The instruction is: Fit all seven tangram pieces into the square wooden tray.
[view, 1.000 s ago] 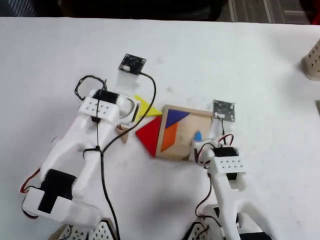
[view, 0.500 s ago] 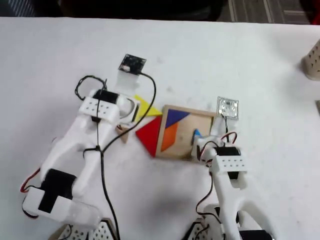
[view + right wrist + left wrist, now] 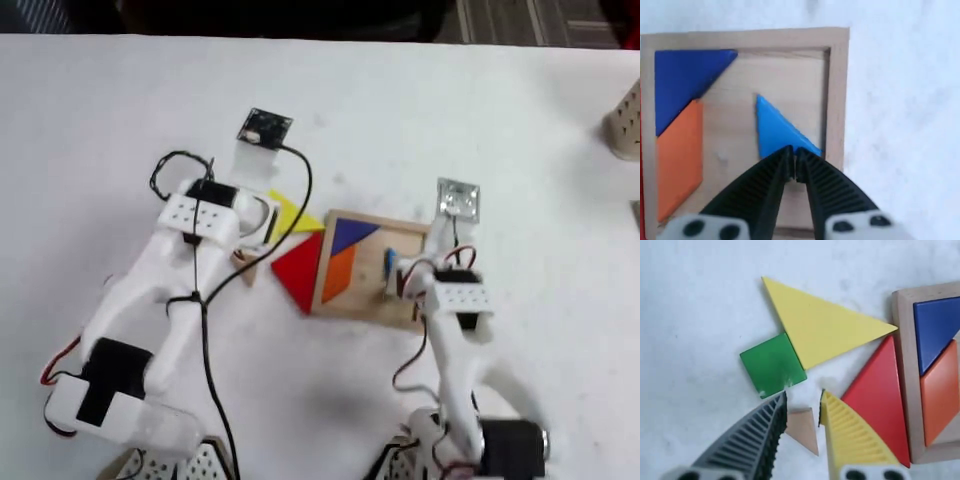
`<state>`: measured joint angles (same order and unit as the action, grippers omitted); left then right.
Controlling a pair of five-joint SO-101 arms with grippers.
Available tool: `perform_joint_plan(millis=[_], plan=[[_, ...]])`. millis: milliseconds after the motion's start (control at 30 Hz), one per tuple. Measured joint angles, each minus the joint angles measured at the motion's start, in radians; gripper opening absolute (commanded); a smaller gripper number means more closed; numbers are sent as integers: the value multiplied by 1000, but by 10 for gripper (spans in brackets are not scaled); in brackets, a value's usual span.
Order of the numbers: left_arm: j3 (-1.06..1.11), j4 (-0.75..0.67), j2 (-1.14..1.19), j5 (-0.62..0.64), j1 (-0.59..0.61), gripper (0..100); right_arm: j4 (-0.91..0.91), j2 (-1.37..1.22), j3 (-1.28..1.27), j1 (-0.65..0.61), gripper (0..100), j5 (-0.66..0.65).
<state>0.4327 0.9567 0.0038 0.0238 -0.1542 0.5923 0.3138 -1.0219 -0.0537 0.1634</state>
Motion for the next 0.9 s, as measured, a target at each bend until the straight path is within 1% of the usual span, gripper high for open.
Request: perform_joint_plan(millis=[133, 333, 533, 633, 800, 900], plan=[[0, 0, 0, 0, 0, 143, 0, -109, 100, 31, 16, 0], [0, -14, 0, 0, 0, 143, 0, -144, 153, 55, 16, 0], [0, -23, 0, 0, 0, 143, -15, -153, 178, 8, 16, 0], [0, -23, 2, 0, 0, 143, -44, -201, 189, -11, 16, 0], [0, -23, 2, 0, 0, 143, -49, -278, 267, -18, 16, 0], [0, -23, 2, 0, 0, 143, -54, -298, 284, -44, 16, 0]])
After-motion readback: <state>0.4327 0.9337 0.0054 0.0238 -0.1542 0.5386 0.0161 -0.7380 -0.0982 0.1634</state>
